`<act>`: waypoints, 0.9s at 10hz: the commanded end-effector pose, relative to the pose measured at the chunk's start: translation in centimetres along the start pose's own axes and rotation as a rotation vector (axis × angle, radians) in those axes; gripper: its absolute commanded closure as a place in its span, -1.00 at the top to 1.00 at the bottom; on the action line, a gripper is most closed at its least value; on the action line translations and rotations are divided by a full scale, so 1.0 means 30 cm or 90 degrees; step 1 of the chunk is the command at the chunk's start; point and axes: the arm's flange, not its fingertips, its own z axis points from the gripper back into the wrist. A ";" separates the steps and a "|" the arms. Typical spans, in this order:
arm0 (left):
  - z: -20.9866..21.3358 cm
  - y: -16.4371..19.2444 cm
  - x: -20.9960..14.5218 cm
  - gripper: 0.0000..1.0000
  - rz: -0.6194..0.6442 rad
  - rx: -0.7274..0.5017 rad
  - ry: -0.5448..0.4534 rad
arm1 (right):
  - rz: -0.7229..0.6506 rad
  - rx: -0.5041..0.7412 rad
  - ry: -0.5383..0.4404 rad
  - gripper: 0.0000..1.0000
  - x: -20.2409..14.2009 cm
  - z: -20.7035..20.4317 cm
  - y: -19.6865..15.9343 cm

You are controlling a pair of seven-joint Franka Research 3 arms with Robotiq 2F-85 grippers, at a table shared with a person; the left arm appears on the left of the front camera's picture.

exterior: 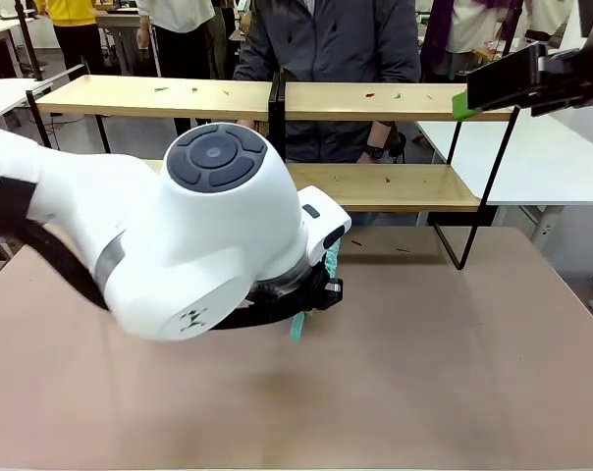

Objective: Clean the shelves.
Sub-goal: Clean a randomly selected level of the Shelf with the Duster.

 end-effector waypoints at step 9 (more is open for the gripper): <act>-0.304 -0.078 0.227 -0.74 0.089 0.020 -0.004 | -0.003 0.000 0.001 1.00 -0.001 -0.001 0.000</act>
